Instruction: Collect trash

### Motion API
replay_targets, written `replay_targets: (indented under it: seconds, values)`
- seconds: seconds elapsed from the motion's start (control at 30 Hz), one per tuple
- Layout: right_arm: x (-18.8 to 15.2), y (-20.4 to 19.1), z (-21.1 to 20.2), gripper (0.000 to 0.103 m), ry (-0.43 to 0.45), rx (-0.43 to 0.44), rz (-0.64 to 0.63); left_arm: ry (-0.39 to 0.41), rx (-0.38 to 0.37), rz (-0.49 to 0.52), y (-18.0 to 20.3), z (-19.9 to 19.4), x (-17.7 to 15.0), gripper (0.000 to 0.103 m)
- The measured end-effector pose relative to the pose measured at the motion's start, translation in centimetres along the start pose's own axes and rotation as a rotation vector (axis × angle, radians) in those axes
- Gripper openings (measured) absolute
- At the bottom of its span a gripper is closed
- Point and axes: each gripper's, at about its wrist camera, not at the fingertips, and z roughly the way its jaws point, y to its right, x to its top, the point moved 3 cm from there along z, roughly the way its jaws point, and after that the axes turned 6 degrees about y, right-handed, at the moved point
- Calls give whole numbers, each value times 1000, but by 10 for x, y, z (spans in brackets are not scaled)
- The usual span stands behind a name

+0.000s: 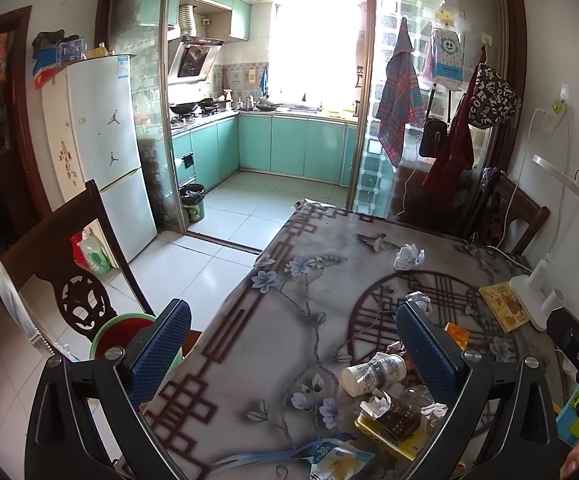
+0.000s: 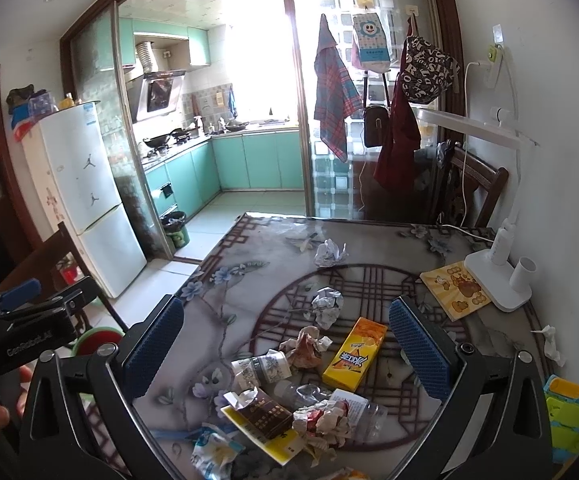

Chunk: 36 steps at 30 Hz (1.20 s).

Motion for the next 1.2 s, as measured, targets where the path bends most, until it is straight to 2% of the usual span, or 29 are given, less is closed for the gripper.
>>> replay_targets:
  seconds: [0.33,0.5,0.57,0.7,0.8,0.9,0.97,1.13,1.2]
  values:
    - [-5,4,2,103,-15,-11,6,-7,-8,0,-2,2,-2,103]
    - [-10,9,6,103,-41,-12,2,-37,-25,4,-3,10,-12,103]
    - [-17,11,13,103,-82,1,-10,-51,-48,10,-5,14,-20,103]
    - [-50,28,39,103,-234,49,4,-111,-88,37,-3,29,-45,103]
    - [-81,46,54,103,-353,69,50,-196,-140,53,-3,44,-79,103]
    - [-116,63,77,99,-486,72,127,-305,-132,66,3,62,-110,102]
    - [-132,63,90,89,-541,79,155,-365,-140,66,6,72,-127,102]
    - [-174,64,114,88,-673,61,179,-448,-193,78,16,82,-151,102]
    - [-178,65,115,82,-670,69,191,-478,-222,97,25,84,-160,102]
